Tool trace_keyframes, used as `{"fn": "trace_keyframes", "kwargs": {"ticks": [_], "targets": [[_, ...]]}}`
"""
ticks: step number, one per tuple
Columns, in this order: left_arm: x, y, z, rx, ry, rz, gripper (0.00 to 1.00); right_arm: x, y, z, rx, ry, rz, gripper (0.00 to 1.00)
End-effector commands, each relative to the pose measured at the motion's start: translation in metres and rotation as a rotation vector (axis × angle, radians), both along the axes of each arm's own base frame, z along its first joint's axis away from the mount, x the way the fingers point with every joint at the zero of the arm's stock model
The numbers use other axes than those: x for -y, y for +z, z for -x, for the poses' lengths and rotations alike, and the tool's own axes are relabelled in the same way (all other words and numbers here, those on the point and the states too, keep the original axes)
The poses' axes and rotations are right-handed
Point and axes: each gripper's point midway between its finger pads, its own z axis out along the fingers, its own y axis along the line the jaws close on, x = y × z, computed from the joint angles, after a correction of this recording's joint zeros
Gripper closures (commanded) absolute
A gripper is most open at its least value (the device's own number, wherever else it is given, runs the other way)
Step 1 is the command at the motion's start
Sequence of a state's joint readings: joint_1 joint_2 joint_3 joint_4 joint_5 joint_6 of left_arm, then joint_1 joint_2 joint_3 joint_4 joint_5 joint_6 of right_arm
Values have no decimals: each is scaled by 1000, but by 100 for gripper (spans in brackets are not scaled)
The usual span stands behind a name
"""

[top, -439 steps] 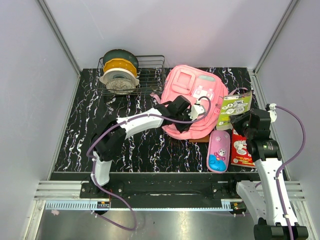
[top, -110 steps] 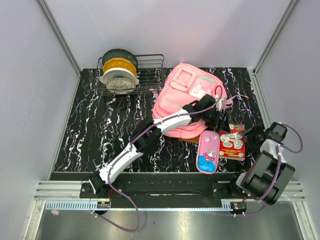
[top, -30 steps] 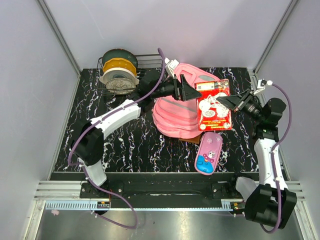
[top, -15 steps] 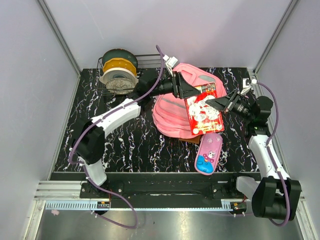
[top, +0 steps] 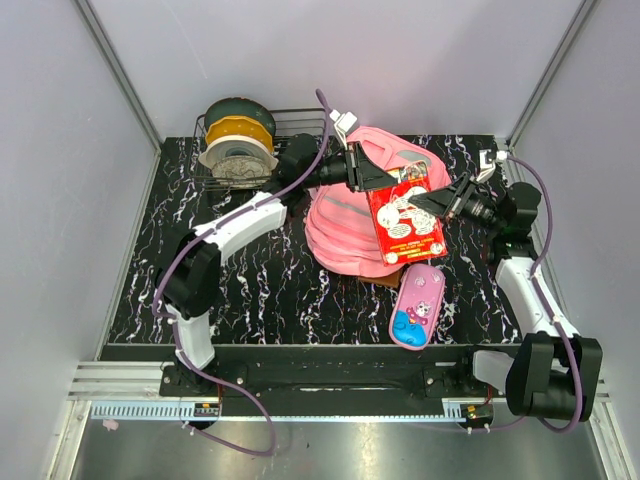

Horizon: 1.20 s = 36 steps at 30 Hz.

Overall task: Pack the student bag
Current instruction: Pick up the book from the center of the board.

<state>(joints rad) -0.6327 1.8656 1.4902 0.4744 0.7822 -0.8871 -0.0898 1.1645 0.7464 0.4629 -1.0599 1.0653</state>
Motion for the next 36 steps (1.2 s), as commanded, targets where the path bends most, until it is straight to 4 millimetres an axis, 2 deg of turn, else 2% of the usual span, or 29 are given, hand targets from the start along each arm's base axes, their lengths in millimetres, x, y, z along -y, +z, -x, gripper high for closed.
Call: {"fn": "trace_keyframes", "kwargs": {"ticks": [1, 3, 4, 5, 7, 8, 9, 11, 15, 16, 17, 18, 19, 20, 21, 24, 27, 32, 36], "targets": [[4, 43, 33, 144, -98, 68, 100, -4, 11, -5, 46, -32, 56, 46], [-7, 40, 21, 136, -26, 50, 100, 3, 1, -6, 7, -92, 104, 29], [-12, 40, 16, 135, -2, 52, 100, 8, -3, -13, -12, -154, 124, 24], [-22, 43, 5, 143, 48, 64, 100, 13, -3, -14, -18, -196, 143, 17], [-38, 44, -2, 121, 99, 83, 100, 27, -21, -19, -104, -307, 192, 10], [-53, 54, -12, 133, 150, 107, 100, 32, -23, -18, -118, -345, 203, 1], [-61, 49, -17, 104, 176, 109, 100, 36, -33, -16, -170, -378, 215, 0], [-82, 53, -28, 99, 249, 129, 100, 39, -36, -12, -186, -409, 206, 0], [-103, 61, -37, 111, 330, 120, 100, 37, -50, -6, -214, -393, 200, 0], [-107, 63, -39, 107, 353, 121, 100, 30, -49, -2, -214, -347, 180, 0], [-109, 64, -37, 101, 361, 126, 100, 24, -59, 1, -265, -308, 137, 0], [-110, 66, -37, 98, 369, 133, 100, 18, -46, -1, -196, -271, 95, 0], [-112, 70, -37, 104, 383, 153, 100, 11, -55, 7, -225, -215, 56, 0], [-114, 70, -35, 83, 387, 168, 100, 6, -43, 5, -194, -199, -7, 0], [-115, 71, -34, 80, 390, 182, 100, 2, -43, 7, -192, -181, -29, 0], [-118, 75, -33, 61, 405, 224, 100, -6, -48, 4, -208, -180, -35, 0], [-118, 77, -32, 58, 400, 237, 100, -25, -49, 4, -197, -140, -5, 0], [-120, 72, -34, 42, 426, 224, 100, -29, -35, 2, -122, -152, -50, 0], [-117, 70, -33, 17, 408, 241, 100, -35, -33, -3, -111, -150, -61, 0]]}}
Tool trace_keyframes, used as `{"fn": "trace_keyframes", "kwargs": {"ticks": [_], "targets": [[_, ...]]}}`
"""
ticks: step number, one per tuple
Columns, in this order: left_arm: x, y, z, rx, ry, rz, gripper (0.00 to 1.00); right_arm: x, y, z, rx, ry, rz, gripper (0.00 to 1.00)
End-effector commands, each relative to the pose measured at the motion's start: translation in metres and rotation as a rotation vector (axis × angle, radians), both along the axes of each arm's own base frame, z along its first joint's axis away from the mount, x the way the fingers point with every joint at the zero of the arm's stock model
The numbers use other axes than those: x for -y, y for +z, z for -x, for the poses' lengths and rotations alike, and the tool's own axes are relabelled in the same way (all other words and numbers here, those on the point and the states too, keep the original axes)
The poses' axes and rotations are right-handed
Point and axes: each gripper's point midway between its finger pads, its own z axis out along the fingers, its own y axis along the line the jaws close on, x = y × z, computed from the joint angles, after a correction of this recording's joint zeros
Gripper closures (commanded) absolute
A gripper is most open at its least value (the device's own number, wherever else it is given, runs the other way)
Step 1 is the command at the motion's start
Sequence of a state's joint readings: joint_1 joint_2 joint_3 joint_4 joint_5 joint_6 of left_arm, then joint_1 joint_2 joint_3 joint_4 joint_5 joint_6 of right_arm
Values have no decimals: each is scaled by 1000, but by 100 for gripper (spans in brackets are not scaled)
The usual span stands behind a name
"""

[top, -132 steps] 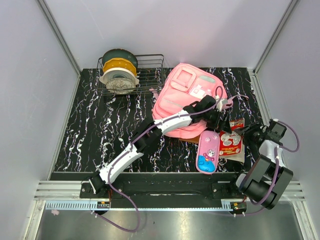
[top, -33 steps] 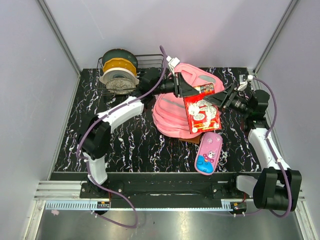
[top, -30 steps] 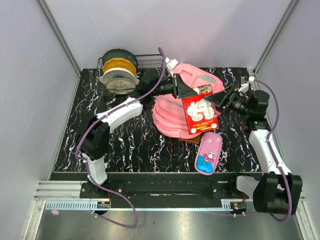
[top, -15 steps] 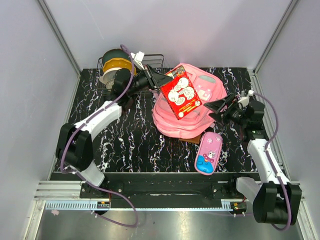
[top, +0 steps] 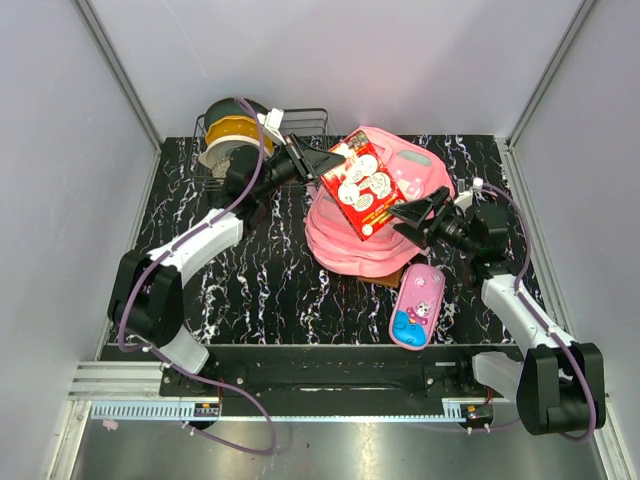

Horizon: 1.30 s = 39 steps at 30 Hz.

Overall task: Pack the student bag
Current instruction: Pick up the book from the center of the board.

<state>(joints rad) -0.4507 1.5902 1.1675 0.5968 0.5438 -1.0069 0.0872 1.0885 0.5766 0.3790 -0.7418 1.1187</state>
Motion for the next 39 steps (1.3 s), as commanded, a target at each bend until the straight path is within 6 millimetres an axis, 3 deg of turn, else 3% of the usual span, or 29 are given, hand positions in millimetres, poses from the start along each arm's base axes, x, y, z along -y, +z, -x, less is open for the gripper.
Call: {"fn": "trace_keyframes", "kwargs": {"ticks": [1, 5, 9, 14, 23, 25, 27, 29, 30, 32, 33, 34, 38, 39], "targets": [[-6, 49, 11, 107, 9, 123, 100, -10, 19, -11, 91, 0, -39, 0], [-1, 48, 14, 98, 2, 142, 100, -25, 28, -16, 119, 17, -124, 1], [2, 48, 15, 96, -14, 146, 100, -24, 30, -24, 136, -24, -141, 3], [3, 42, 14, 86, -13, 148, 100, -28, 40, -22, 166, -2, -157, 24], [13, 37, 10, 81, -37, 135, 100, -33, 59, 1, 214, 74, -244, 65], [15, 33, 9, 73, -38, 126, 100, -33, 66, 5, 231, 84, -250, 69], [16, 31, 10, 74, -46, 116, 99, -32, 69, 6, 230, 78, -251, 87], [17, 28, 8, 75, -45, 92, 71, -31, 69, 6, 224, 68, -232, 100], [17, 26, 10, 70, -46, 76, 51, -31, 69, 5, 225, 63, -221, 100], [15, 24, 9, 103, -29, 26, 29, -28, 64, 4, 207, 28, -178, 100], [12, 21, 7, 75, 1, -32, 1, -24, 70, 6, 242, 5, -151, 100], [8, 16, 4, 152, 38, -130, 1, -21, 56, 4, 172, -30, -116, 100], [-25, 3, 5, 240, 198, -382, 1, 15, 46, -4, 130, -282, 44, 100], [-38, -5, 8, 239, 239, -429, 1, 27, 56, 2, 163, -336, 77, 100]]}}
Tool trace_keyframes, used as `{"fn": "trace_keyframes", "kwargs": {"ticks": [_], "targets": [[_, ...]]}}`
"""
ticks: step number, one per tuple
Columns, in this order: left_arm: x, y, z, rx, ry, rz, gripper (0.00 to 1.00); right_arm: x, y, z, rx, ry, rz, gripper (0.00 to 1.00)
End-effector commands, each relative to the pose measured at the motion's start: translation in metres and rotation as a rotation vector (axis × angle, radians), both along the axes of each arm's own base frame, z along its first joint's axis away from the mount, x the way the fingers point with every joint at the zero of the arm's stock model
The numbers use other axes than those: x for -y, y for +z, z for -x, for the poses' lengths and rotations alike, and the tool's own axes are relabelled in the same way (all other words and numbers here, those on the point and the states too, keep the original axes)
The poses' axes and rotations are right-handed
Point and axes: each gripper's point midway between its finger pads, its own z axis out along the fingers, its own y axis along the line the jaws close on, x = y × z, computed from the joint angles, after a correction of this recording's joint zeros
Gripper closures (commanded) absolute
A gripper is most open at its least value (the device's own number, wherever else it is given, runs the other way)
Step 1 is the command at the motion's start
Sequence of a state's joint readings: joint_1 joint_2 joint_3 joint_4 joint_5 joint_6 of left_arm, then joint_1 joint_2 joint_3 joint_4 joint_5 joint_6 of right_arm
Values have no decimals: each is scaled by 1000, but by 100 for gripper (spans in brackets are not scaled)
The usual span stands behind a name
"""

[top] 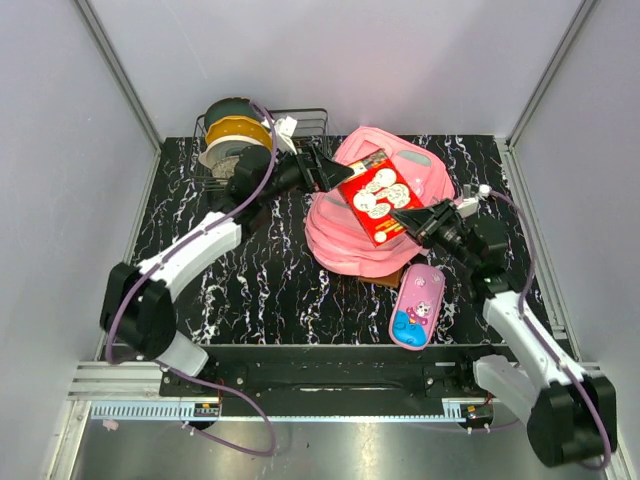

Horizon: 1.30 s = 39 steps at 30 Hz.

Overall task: Pack the student bag
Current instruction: Pick up the book from the center of the board, then place the book in the student bag.

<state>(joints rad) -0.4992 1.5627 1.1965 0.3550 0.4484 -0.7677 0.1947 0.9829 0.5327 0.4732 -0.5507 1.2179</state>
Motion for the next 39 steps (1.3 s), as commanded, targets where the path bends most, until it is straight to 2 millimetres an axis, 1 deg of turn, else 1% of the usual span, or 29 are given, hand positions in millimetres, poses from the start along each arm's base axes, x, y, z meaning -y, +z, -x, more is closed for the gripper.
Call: {"fn": "trace_keyframes", "kwargs": {"ticks": [1, 2, 3, 4, 5, 6, 7, 8, 9, 10, 11, 12, 14, 15, 17, 18, 19, 20, 21, 23, 25, 26, 30, 31, 32, 35, 36, 37, 39], "targets": [[-48, 22, 9, 257, 160, -275, 1, 50, 6, -4, -11, -311, 202, 100], [-50, 17, 12, 277, 154, -305, 1, 71, 0, -8, -49, -430, 248, 100], [-44, 10, 24, 299, 65, -334, 1, 83, 9, -4, -43, -490, 279, 100], [-39, 5, 31, 386, -22, -412, 1, 96, -10, 1, -130, -540, 345, 100], [-35, -14, 47, 347, -130, -469, 1, 114, -12, 1, -147, -628, 390, 100], [-25, -13, 50, 410, -211, -510, 1, 122, -4, 3, -139, -663, 423, 100], [-19, -20, 57, 441, -293, -535, 1, 130, -12, 7, -181, -688, 467, 100], [-16, -35, 69, 415, -380, -561, 1, 140, -11, 8, -190, -733, 494, 100], [-7, -44, 70, 453, -423, -604, 1, 144, -9, 10, -193, -742, 534, 100], [-4, -53, 72, 469, -444, -628, 1, 148, -9, 11, -200, -753, 556, 100], [-1, -62, 70, 481, -442, -660, 1, 154, -2, 11, -199, -784, 570, 100], [8, -71, 79, 509, -474, -686, 1, 158, -5, 15, -220, -791, 598, 100], [21, -83, 86, 526, -512, -699, 1, 165, -2, 17, -220, -823, 615, 100], [32, -87, 96, 556, -556, -698, 1, 166, -1, 20, -216, -827, 620, 100], [45, -99, 103, 550, -604, -708, 1, 170, 1, 23, -212, -842, 623, 100], [54, -102, 112, 554, -635, -710, 1, 170, 4, 25, -203, -845, 622, 100], [57, -107, 115, 550, -653, -715, 1, 172, 4, 26, -202, -851, 620, 100], [60, -116, 114, 543, -654, -737, 1, 172, 7, 27, -196, -852, 618, 100], [66, -120, 120, 559, -672, -749, 1, 172, 8, 29, -193, -851, 616, 100], [73, -131, 121, 578, -663, -801, 1, 172, 12, 30, -183, -851, 608, 100], [78, -136, 118, 599, -648, -830, 1, 170, 13, 30, -180, -846, 605, 100], [80, -144, 117, 603, -636, -860, 1, 170, 12, 30, -180, -845, 603, 100], [78, -159, 102, 591, -575, -936, 2, 166, 10, 29, -185, -825, 594, 100], [77, -162, 97, 584, -554, -956, 6, 166, 9, 29, -187, -824, 593, 100], [77, -164, 96, 584, -551, -966, 8, 165, 9, 29, -189, -820, 590, 100], [77, -175, 86, 574, -524, -1031, 23, 162, 9, 29, -186, -807, 587, 100], [77, -179, 83, 572, -522, -1062, 25, 162, 10, 29, -186, -804, 586, 100], [77, -190, 80, 556, -536, -1105, 26, 162, 8, 30, -189, -803, 587, 100], [77, -203, 82, 557, -569, -1151, 30, 162, 7, 30, -188, -804, 585, 100]]}}
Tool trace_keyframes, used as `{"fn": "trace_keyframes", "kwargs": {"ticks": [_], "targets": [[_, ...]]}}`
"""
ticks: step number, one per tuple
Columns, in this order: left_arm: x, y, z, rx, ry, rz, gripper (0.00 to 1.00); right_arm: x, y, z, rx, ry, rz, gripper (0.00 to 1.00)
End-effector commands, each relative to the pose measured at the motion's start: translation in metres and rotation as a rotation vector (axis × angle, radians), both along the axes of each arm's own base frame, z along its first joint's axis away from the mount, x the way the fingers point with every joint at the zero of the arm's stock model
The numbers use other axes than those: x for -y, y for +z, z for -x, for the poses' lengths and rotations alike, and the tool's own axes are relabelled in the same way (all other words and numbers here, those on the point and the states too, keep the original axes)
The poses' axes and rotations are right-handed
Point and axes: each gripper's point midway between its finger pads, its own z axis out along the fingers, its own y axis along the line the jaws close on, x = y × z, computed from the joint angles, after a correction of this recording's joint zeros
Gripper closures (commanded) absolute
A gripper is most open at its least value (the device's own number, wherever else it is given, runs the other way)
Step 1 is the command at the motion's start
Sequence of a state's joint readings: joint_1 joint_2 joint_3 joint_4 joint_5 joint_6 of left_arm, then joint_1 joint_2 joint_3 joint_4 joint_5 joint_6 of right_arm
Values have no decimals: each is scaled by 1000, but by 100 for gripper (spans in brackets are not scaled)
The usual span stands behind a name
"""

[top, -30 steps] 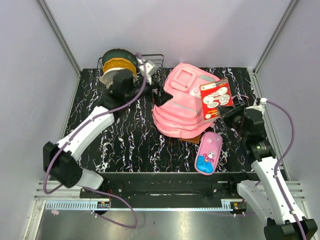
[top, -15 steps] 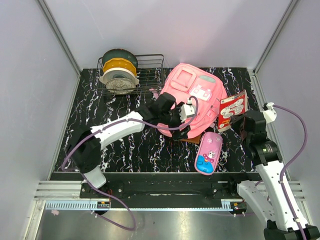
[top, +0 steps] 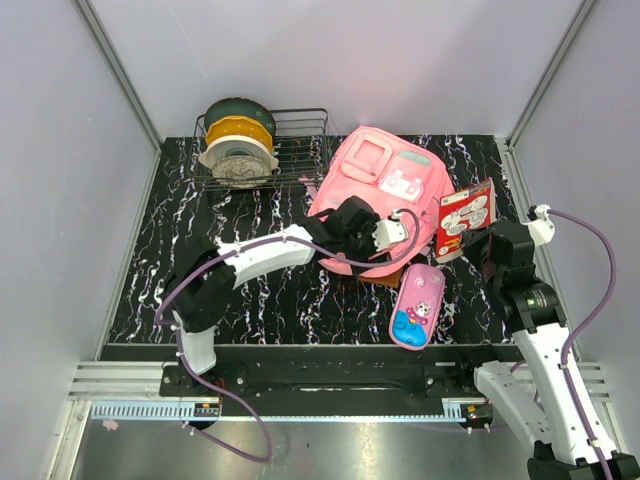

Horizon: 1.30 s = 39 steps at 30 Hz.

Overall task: Pack the student bag
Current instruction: Place the book in the student bag.

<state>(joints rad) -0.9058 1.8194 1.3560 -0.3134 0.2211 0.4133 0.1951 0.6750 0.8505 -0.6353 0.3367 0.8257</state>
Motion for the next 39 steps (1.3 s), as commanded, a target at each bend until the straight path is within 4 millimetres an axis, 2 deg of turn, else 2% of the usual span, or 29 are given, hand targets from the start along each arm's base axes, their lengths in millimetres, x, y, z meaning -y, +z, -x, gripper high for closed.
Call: {"fn": "trace_keyframes", "kwargs": {"ticks": [1, 4, 7, 8, 9, 10, 12, 15, 16, 18, 19, 21, 26, 27, 28, 31, 32, 33, 36, 39], "targets": [[4, -10, -21, 96, 23, -108, 31, -2, 34, -6, 113, -1, -25, 100], [3, -18, -24, 95, 44, -129, 53, -3, 34, -7, 107, 7, -20, 99], [7, -10, -30, 97, 85, -110, 70, -4, 35, -7, 109, 12, -26, 99], [8, -9, -30, 91, 84, -104, 78, -4, 34, -7, 108, 9, -28, 100], [10, -7, -30, 87, 83, -101, 95, -4, 33, -7, 106, 13, -31, 100], [12, -1, -32, 91, 92, -98, 100, -5, 33, -6, 111, 13, -35, 100], [12, 5, -34, 78, 111, -95, 100, -4, 34, -5, 117, 13, -37, 99], [16, 25, -33, 74, 104, -76, 100, -6, 31, 0, 107, 26, -36, 99], [20, 42, -32, 84, 94, -44, 100, -6, 29, 3, 99, 27, -40, 99], [23, 58, -30, 95, 76, -10, 100, -9, 25, 6, 86, 42, -47, 99], [26, 76, -29, 108, 59, 32, 100, -8, 21, 9, 80, 40, -56, 99], [31, 101, -28, 132, 35, 84, 100, -11, 17, 13, 72, 50, -74, 99], [32, 149, -45, 144, 92, 197, 100, -17, 9, 30, 44, 85, -112, 100], [36, 163, -50, 141, 98, 237, 100, -23, 8, 34, 39, 114, -128, 100], [32, 171, -60, 137, 128, 259, 100, -27, 11, 38, 49, 141, -140, 100], [39, 194, -75, 117, 173, 307, 100, -52, 13, 50, 31, 261, -225, 100], [41, 199, -78, 119, 177, 316, 100, -67, 19, 57, 35, 344, -269, 100], [46, 209, -83, 125, 186, 335, 100, -73, 28, 61, 59, 385, -289, 100], [54, 224, -91, 120, 226, 387, 100, -89, 50, 77, 92, 496, -325, 100], [59, 227, -96, 112, 254, 414, 100, -114, 47, 91, 9, 642, -405, 100]]}}
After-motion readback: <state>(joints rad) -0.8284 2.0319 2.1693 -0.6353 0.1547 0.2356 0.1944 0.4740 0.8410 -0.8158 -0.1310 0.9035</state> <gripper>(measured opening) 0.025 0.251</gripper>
